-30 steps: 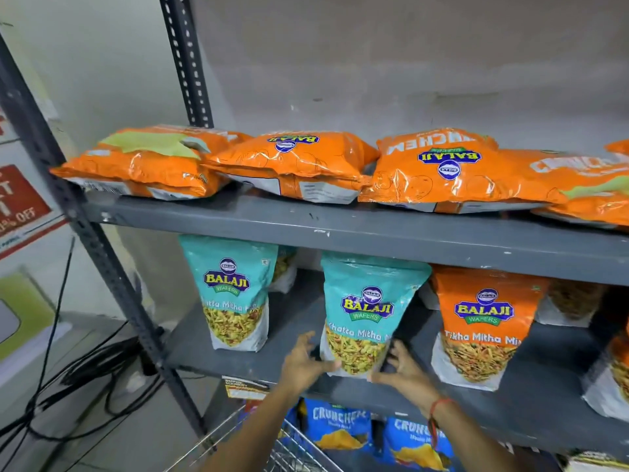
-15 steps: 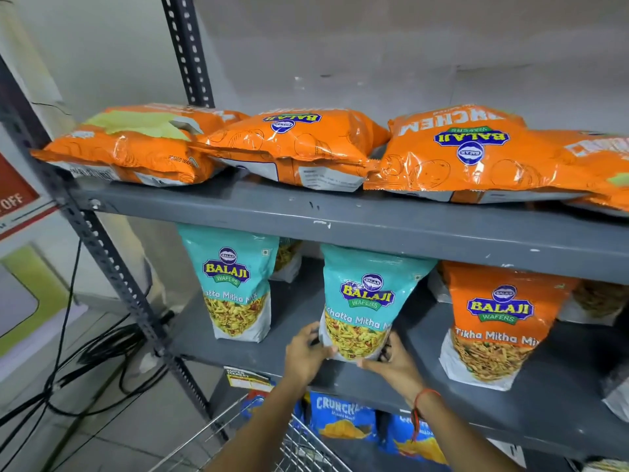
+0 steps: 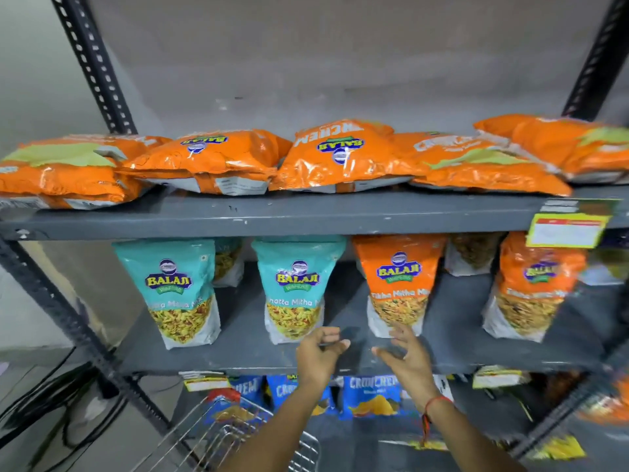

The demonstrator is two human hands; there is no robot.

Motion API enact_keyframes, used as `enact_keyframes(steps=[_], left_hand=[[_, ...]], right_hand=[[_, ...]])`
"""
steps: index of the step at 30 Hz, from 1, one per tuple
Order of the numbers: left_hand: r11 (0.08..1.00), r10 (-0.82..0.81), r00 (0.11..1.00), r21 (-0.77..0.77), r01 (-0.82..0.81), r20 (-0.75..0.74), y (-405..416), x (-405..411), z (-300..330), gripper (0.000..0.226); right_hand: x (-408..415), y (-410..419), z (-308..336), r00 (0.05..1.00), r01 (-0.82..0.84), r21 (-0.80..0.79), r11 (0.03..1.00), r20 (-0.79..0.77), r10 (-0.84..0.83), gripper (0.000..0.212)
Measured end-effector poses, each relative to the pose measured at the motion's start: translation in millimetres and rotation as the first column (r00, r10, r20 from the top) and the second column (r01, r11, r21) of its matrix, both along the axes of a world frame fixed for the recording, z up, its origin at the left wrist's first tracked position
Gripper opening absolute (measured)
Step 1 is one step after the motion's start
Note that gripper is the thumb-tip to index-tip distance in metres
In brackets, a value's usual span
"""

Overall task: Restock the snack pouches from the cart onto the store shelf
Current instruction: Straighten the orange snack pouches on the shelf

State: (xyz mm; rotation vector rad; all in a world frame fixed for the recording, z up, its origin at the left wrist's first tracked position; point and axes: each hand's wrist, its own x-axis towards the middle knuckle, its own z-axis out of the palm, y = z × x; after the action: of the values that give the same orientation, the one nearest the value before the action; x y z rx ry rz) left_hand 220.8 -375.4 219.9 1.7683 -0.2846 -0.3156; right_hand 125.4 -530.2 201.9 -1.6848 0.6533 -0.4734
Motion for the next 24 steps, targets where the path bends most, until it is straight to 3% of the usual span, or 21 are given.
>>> enact_keyframes(steps=[5,9,13,19,24], left_hand=[[0.998,-0.055,0.995,-0.016,0.054,-0.080,-47,-3,-12,0.025],[0.999,-0.026,0.988,0.025,0.030,-0.149,-82,10,-34,0.035],[0.999,-0.006,0.979,0.036,0.014,-0.206,-144,36,-50,0.065],[0.997,-0.066,0.979,-0.041,0.059,-0.195,-137,31,-59,0.045],[0.997,-0.070,0.989,-0.027,0.067,-0.132,-136,35,-56,0.040]], right_hand=[[-24,-56,6,0.992,0.127,0.019,0.992,-0.021,-0.126,0.058],[-16,-95,-3,0.989,0.097,0.066,0.993,-0.115,-0.089,0.078],[23,-164,-27,0.987,-0.038,0.068,0.997,-0.153,0.048,0.080],[24,-157,-33,0.962,-0.201,0.020,0.979,-0.185,0.202,0.046],[22,-158,-24,0.969,-0.196,0.042,0.980,-0.147,0.200,0.048]])
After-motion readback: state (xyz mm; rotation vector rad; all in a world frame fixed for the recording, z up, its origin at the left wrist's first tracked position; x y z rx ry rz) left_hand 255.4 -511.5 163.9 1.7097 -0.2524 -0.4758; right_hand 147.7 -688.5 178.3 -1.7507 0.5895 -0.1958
